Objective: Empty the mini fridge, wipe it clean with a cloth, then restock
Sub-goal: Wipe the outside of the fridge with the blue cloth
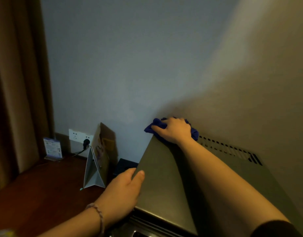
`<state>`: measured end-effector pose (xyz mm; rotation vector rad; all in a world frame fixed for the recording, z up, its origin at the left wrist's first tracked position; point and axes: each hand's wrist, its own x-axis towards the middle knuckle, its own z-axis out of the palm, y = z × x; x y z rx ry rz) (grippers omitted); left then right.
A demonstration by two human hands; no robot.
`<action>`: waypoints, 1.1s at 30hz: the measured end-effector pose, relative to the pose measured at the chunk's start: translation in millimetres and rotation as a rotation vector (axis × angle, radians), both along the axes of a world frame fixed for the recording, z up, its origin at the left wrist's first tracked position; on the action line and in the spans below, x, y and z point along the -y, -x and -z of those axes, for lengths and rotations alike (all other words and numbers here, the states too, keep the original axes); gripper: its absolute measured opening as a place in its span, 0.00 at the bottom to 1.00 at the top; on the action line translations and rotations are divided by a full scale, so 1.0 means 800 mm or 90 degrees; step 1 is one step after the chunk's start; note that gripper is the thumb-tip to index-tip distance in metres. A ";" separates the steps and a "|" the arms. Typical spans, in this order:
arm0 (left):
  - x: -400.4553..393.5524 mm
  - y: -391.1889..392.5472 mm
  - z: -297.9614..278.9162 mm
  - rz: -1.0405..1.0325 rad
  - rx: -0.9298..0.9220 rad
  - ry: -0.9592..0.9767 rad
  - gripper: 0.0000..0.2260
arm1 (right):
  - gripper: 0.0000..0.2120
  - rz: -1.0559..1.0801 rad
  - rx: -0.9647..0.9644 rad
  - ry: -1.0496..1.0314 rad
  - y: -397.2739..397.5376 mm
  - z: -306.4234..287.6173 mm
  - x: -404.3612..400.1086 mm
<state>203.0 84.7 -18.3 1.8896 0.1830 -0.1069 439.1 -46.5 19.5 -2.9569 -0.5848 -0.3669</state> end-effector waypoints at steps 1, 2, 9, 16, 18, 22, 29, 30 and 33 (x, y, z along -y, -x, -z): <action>0.000 0.000 0.000 -0.001 -0.001 -0.006 0.14 | 0.28 -0.011 0.003 0.002 0.010 0.000 0.003; 0.000 0.000 0.001 -0.001 -0.005 -0.011 0.14 | 0.30 -0.028 0.010 0.006 0.022 0.001 0.007; 0.002 -0.002 0.005 -0.029 0.023 -0.095 0.18 | 0.30 -0.112 -0.010 0.025 0.153 -0.002 0.066; 0.011 -0.005 -0.011 0.020 0.127 -0.314 0.12 | 0.29 -0.132 -0.022 0.038 0.272 -0.002 0.132; 0.022 -0.020 -0.023 0.083 0.172 -0.398 0.18 | 0.30 -0.127 -0.024 0.043 0.288 -0.002 0.143; 0.057 -0.054 -0.041 0.176 0.064 -0.589 0.28 | 0.28 -0.133 -0.028 0.050 0.290 -0.008 0.148; 0.072 -0.073 -0.034 0.193 0.039 -0.692 0.30 | 0.32 -0.078 -0.046 0.063 0.226 -0.010 0.181; 0.073 -0.071 -0.032 0.189 0.048 -0.701 0.30 | 0.32 -0.073 -0.049 0.063 0.212 -0.010 0.186; 0.074 -0.067 -0.029 0.185 0.059 -0.717 0.29 | 0.35 -0.074 -0.038 0.059 0.166 -0.009 0.193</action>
